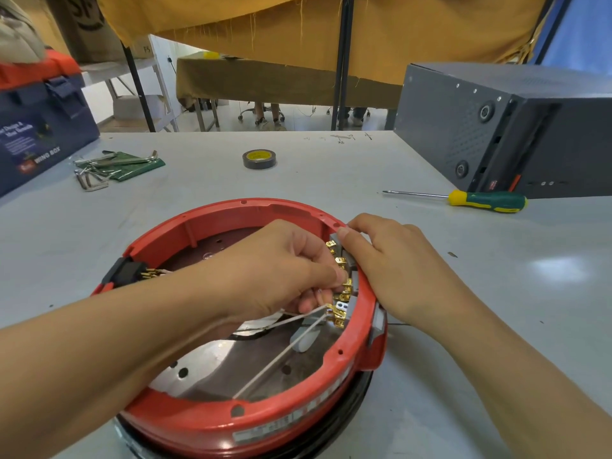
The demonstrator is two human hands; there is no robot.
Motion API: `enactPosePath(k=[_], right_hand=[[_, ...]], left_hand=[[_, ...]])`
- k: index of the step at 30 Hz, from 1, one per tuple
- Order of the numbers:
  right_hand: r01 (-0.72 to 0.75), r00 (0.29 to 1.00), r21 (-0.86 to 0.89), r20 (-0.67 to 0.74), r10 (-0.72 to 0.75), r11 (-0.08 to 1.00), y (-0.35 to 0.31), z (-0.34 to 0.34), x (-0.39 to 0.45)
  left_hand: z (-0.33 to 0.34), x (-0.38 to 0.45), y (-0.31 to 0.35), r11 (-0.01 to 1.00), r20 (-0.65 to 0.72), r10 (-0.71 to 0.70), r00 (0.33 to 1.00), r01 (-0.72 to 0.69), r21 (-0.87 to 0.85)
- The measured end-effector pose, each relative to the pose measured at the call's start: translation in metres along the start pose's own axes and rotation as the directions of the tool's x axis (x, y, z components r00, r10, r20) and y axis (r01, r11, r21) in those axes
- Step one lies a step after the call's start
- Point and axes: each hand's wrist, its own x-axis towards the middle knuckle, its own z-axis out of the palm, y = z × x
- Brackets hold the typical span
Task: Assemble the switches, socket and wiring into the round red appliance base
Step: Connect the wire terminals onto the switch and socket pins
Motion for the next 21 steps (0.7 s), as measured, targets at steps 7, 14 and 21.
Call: enactPosePath(k=[7,14,21], right_hand=[[0.01,1.0,-0.004,0.006,-0.01,1.0,0.0,-0.001,0.0],[0.019,1.0,0.023,0.013,-0.019,1.0,0.003,-0.003,0.001],[0.039,0.999,0.027,0.012,-0.039,0.999,0.007,-0.003,0.002]], left_hand=[[-0.002,0.001,0.001,0.999,0.036,-0.015,0.999,0.014,0.031],[-0.006,0.002,-0.001,0.998,0.053,-0.017,0.998,0.014,0.059],[-0.011,0.0,0.0,0.996,0.061,-0.017,0.998,0.011,0.086]])
